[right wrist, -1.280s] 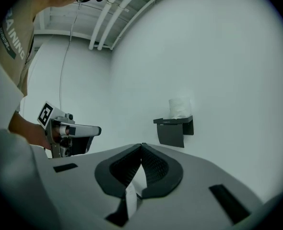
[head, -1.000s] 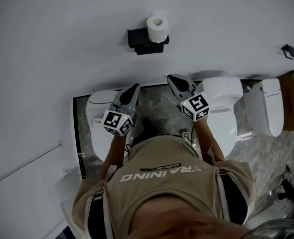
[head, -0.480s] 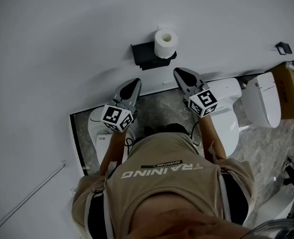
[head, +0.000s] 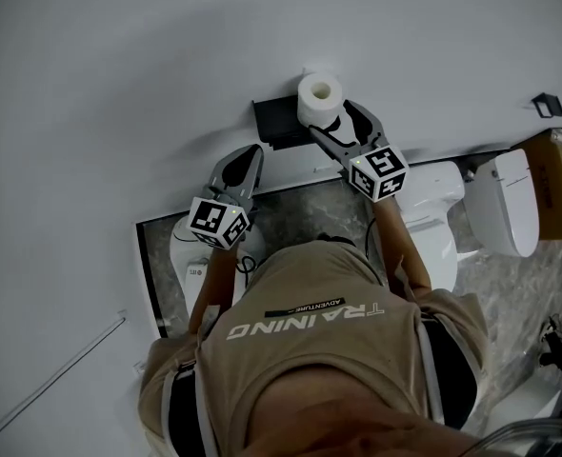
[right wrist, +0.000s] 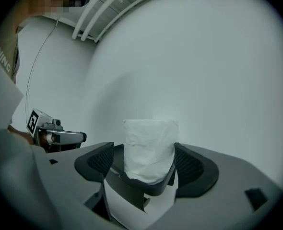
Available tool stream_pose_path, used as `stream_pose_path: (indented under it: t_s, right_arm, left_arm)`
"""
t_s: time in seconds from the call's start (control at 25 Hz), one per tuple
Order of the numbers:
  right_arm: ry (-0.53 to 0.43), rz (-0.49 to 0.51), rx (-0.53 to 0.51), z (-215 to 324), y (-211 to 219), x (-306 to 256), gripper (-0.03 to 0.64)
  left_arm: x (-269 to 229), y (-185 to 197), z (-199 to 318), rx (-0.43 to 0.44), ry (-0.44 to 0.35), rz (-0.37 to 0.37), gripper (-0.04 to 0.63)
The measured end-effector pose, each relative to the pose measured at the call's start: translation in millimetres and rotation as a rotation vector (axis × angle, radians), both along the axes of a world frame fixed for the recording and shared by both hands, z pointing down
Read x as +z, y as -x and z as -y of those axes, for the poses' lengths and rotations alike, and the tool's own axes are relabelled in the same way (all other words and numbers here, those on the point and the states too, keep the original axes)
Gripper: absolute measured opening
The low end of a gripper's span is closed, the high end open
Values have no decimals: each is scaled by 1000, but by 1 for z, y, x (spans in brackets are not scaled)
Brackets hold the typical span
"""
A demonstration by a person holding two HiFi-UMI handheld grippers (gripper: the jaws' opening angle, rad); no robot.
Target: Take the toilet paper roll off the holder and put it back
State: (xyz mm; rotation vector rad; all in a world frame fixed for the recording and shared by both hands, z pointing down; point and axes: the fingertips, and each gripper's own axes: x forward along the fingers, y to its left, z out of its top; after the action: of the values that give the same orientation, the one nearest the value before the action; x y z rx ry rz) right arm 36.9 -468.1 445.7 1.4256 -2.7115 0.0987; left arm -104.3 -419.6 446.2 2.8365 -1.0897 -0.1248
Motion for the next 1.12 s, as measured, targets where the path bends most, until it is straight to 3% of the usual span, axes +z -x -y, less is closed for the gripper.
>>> stream_pose_path:
  t_s: [0.28,0.72,0.92,1.12]
  right_arm:
    - [10,-82,-38,34,18,7,365]
    - [11,-105,6,46,13,3,363]
    - [-43,-92,5,24,15,-12,362]
    - [-111,-74,16,-16,13,-26,363]
  left_arm:
    - [3,3,5,-49,9,-4,0]
    - [-4,14,-6,-108,-1,12,0]
    - [5,15,-16,-80,24,9,0]
    - [20,6,-38,1,55,10,0]
